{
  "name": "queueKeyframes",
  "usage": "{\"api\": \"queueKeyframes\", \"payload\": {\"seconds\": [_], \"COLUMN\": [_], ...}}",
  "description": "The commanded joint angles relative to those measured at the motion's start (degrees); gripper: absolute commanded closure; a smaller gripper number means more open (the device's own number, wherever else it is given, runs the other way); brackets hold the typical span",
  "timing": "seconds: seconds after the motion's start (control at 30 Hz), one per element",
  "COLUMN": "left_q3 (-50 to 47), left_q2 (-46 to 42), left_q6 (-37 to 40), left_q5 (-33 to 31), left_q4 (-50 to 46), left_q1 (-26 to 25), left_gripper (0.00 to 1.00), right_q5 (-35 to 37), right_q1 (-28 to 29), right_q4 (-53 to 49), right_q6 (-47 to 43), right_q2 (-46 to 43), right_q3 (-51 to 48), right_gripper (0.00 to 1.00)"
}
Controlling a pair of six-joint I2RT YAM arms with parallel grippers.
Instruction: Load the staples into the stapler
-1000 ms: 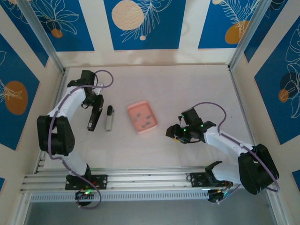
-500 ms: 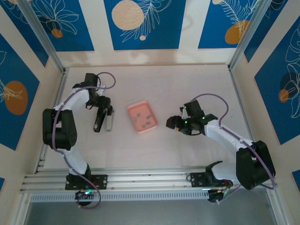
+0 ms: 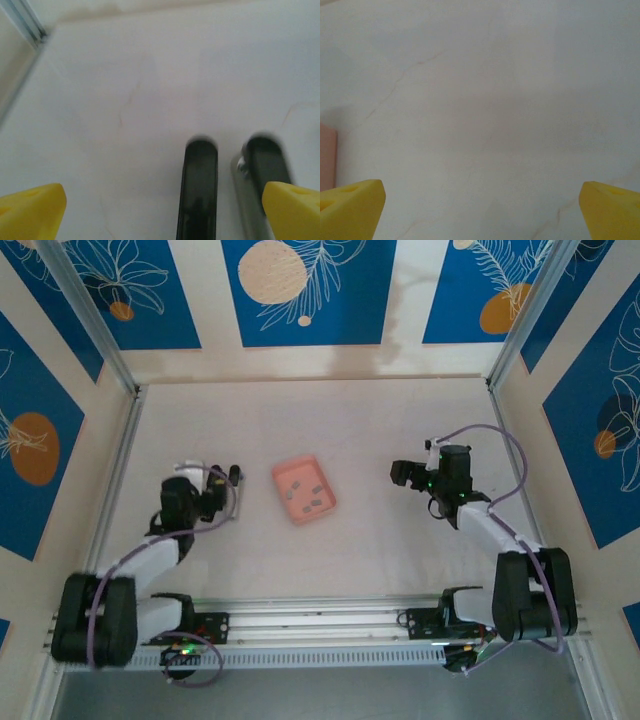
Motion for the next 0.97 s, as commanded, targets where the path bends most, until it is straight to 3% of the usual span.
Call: {"api": "queueKeyframes", "payload": {"seconds": [0.0,0.07,0.1,0.13,0.2,0.27,0.3,0.37,0.47,0.63,0.93], "left_q3": [-4.7,-3.8,-3.5,-1.0,2.4,3.6,2.9,2.7,3.4,4.5,4.4], "left_q2": [14.2,23.7,20.3,16.9,20.4,18.5,19.5,19.1,19.2,19.3,19.4], "left_q6": [2.1,3.0,1.4,-0.5,-1.5,-1.4,-1.3,-1.5,-0.9,0.7,0.8], "left_q5": [4.1,2.9,1.4,-1.8,-5.2,-3.8,-4.2,-4.0,-3.1,1.6,1.9], "left_q4": [37.5,48.2,43.7,31.3,31.0,24.9,28.2,27.8,26.7,24.7,25.1], "left_q1": [-0.2,-0.7,-0.5,-0.2,0.5,0.2,0.3,0.4,0.3,0.2,0.4], "left_gripper": [0.00,0.00,0.00,0.00,0.00,0.00,0.00,0.00,0.00,0.00,0.00], "right_q5": [-1.0,-2.1,-2.6,-2.5,-1.5,-5.2,-6.4,-6.9,-3.8,-4.4,-5.2], "right_q1": [-0.8,-1.5,-1.4,-0.9,-0.9,-4.3,-5.4,-6.5,-5.1,-5.5,-6.0], "right_q4": [17.7,23.2,20.2,23.2,32.2,40.5,49.0,36.9,36.7,37.3,37.5], "right_q6": [-7.7,-6.9,-8.5,-10.5,-12.2,-9.3,-7.5,-7.2,-7.7,-7.5,-7.2], "right_q2": [3.9,7.3,7.2,7.4,8.2,12.6,16.3,13.3,14.6,14.7,14.7], "right_q3": [-3.8,-5.5,-4.4,-5.1,-8.7,-11.4,-13.1,-10.0,-8.8,-8.8,-9.0], "right_gripper": [0.01,0.01,0.01,0.01,0.01,0.01,0.01,0.01,0.01,0.01,0.01]}}
